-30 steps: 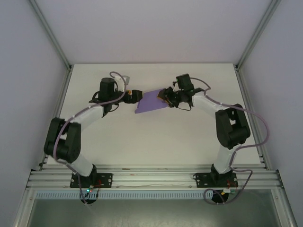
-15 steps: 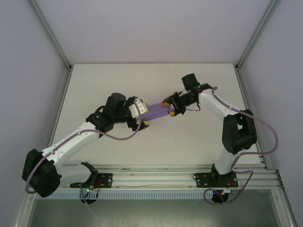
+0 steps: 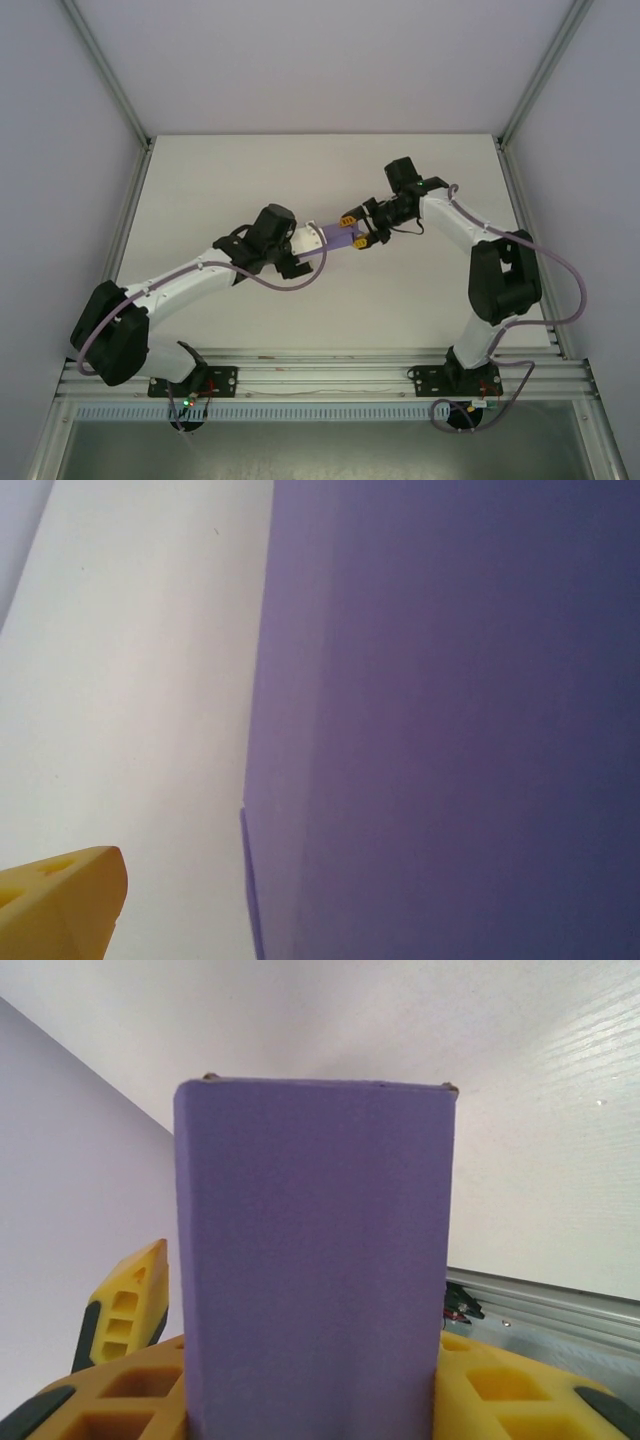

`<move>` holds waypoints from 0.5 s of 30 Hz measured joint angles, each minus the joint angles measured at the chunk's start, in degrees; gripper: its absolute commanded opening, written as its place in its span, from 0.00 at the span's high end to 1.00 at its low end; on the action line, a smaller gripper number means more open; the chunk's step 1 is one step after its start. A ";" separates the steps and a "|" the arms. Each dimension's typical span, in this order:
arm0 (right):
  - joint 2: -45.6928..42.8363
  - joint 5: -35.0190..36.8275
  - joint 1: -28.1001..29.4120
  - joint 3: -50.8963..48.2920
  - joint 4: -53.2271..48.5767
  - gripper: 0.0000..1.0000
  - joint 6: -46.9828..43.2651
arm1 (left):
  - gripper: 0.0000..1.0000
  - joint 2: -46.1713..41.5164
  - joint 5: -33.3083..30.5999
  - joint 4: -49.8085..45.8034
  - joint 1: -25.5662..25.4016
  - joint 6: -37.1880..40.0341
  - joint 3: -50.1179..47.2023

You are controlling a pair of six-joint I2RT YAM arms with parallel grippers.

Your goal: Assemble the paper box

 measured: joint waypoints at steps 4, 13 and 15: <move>1.09 -1.11 -0.02 0.02 -1.64 0.53 -0.66 | 0.12 0.00 -0.59 0.35 0.00 0.98 0.11; 1.27 -2.12 -0.24 1.07 -1.68 0.50 -0.61 | 0.48 0.00 0.98 -0.28 -0.37 2.80 0.11; 1.27 -2.25 -0.24 1.22 -1.79 0.49 -0.83 | 0.51 0.00 1.25 -0.48 -0.37 3.21 0.11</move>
